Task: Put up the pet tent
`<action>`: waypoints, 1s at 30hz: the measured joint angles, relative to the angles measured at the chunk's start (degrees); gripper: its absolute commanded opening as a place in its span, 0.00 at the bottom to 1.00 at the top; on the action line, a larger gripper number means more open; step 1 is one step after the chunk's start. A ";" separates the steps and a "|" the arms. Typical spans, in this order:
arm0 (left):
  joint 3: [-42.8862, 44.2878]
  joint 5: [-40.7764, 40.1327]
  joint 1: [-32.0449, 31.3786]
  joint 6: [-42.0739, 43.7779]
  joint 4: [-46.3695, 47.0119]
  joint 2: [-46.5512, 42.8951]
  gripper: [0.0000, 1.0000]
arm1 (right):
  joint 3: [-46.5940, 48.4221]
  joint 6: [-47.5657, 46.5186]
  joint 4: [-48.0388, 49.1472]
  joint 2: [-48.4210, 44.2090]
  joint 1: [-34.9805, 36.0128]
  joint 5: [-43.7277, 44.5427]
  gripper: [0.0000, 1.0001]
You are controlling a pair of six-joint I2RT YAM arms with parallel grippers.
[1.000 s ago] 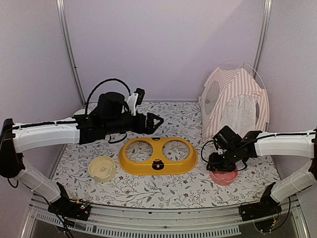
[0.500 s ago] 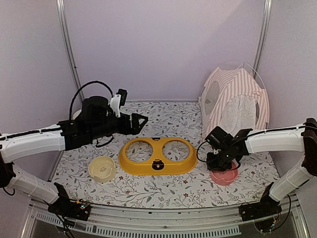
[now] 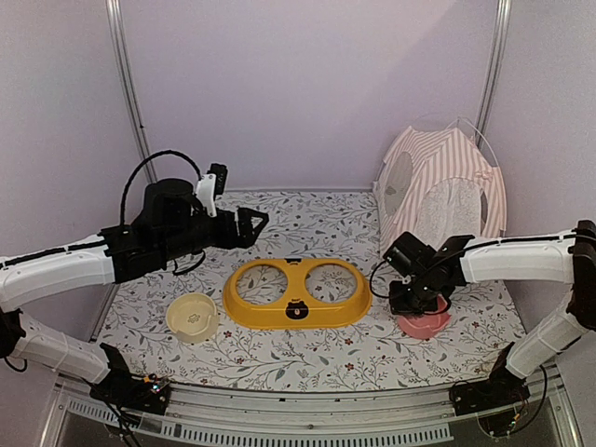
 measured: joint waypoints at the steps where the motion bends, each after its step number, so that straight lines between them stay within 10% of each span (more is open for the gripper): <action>1: 0.02 -0.07 0.07 -0.07 -0.02 0.00 1.00 | 0.44 -0.02 -0.61 -0.02 0.00 0.44 0.00; 16: -0.92 -1.16 2.73 -1.38 -1.31 -1.51 0.99 | 21.31 -1.20 -9.64 1.51 5.57 3.58 0.00; 30: -3.39 0.11 11.04 -4.72 -4.09 -2.95 0.99 | 45.88 -11.93 -7.02 24.06 11.39 5.53 0.00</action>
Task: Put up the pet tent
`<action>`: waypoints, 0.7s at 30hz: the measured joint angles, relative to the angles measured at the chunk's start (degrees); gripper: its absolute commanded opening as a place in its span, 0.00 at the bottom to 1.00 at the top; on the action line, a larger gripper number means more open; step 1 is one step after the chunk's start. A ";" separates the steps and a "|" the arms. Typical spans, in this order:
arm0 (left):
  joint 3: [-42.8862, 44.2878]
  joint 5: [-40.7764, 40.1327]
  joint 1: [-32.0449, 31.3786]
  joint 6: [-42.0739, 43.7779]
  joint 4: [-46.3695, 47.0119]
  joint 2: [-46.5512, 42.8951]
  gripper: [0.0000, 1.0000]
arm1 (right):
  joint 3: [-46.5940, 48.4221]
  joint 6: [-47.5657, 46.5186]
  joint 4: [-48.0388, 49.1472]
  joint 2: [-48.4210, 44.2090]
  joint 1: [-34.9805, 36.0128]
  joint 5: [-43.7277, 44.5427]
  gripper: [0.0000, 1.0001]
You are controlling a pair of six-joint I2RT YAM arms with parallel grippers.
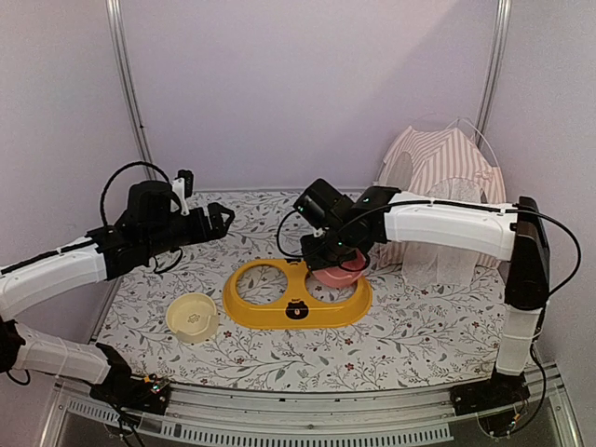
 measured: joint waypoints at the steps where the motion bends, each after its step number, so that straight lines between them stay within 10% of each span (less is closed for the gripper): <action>1: -0.61 0.50 0.90 -0.52 -0.17 -0.33 1.00 | 0.76 -0.59 0.33 1.14 0.09 -0.04 0.00; 21: -3.28 6.49 6.25 -2.93 -1.14 -3.34 0.99 | 4.50 -5.97 0.96 10.78 1.22 1.44 0.00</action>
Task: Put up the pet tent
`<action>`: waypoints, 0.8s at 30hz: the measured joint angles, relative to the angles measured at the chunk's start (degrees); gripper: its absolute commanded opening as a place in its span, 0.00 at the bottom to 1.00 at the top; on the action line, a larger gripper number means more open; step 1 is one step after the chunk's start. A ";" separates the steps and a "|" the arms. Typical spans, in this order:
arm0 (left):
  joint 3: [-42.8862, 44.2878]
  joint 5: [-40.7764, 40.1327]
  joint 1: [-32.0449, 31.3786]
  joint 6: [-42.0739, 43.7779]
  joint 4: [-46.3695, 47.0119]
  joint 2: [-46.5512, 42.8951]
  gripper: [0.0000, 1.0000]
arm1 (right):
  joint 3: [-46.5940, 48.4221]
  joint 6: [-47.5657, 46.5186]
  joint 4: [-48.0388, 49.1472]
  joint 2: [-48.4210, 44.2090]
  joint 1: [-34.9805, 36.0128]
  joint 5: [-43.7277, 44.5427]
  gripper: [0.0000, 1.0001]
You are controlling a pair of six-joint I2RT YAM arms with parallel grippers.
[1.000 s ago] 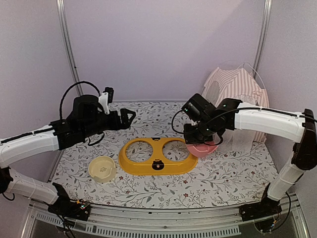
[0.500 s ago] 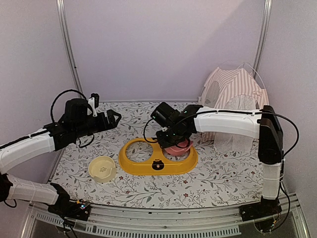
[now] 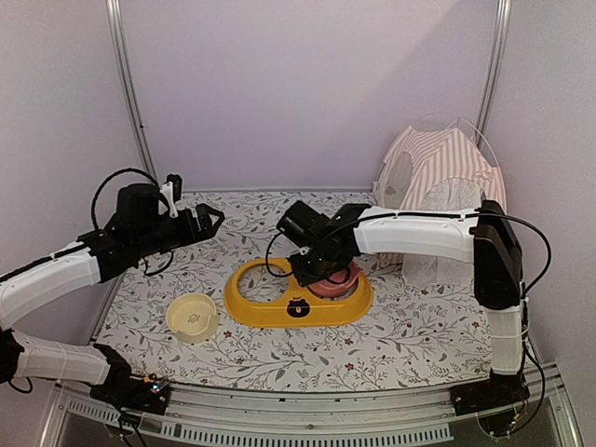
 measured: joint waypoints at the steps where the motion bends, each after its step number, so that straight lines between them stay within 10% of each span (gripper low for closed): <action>1: 0.00 0.11 0.04 0.00 -0.02 0.00 0.99 | 0.20 0.02 -0.22 0.22 0.15 0.11 0.00; 16: 0.00 1.64 0.68 -0.33 0.02 0.15 1.00 | 3.89 0.33 -7.37 4.24 1.49 3.26 0.00; 24: -0.46 2.67 0.90 -0.35 0.11 0.42 0.99 | 4.28 0.35 -7.93 4.85 1.60 3.52 0.18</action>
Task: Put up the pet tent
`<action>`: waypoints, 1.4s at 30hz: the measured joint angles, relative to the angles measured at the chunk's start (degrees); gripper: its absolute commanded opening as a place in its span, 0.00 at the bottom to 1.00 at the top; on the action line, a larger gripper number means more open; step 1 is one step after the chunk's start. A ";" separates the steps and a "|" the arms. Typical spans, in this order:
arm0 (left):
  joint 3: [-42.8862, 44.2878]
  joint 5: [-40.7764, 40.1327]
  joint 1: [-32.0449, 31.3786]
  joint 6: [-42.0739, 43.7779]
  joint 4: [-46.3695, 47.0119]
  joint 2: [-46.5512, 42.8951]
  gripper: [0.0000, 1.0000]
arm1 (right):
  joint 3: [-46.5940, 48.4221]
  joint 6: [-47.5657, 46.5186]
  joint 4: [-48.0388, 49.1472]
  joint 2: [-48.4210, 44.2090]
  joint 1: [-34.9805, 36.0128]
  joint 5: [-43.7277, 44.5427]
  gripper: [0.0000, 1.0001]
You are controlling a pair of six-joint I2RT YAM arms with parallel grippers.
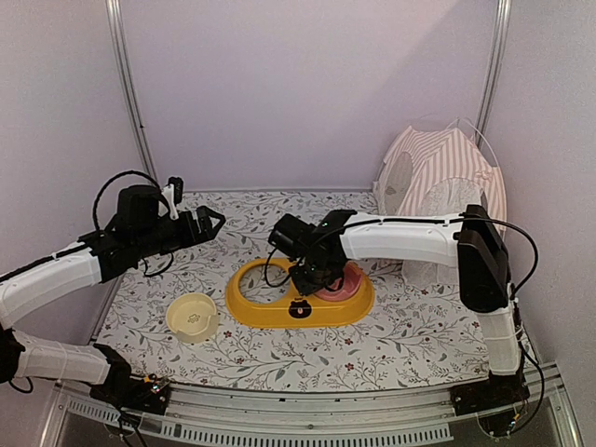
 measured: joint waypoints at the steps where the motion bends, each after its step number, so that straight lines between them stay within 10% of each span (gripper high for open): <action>1: -0.13 0.13 0.00 0.00 0.00 0.00 0.99 | 0.13 -0.07 -0.09 0.00 0.00 0.17 0.20; 21: -1.73 1.90 0.04 -0.28 -3.96 -0.15 0.99 | -7.06 -0.72 9.99 -13.90 -0.09 -1.99 0.87; 42: -8.85 -6.08 -8.50 -13.55 -17.73 -0.74 0.88 | -31.95 3.45 32.35 -40.33 -10.49 -10.32 0.93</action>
